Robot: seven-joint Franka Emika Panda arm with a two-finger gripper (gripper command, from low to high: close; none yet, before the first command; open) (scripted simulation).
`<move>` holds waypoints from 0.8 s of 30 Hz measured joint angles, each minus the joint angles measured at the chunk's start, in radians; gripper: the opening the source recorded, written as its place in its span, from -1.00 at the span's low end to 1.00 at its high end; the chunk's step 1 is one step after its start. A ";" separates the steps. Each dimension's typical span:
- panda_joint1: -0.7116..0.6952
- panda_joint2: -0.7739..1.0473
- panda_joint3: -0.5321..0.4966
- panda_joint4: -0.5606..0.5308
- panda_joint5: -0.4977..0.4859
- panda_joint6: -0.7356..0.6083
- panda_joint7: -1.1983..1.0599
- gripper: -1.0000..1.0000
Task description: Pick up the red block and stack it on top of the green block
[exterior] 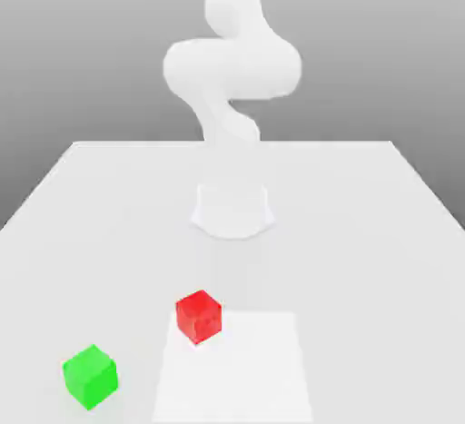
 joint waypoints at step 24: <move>0.077 0.848 -0.170 -0.507 0.151 0.633 -0.869 0.00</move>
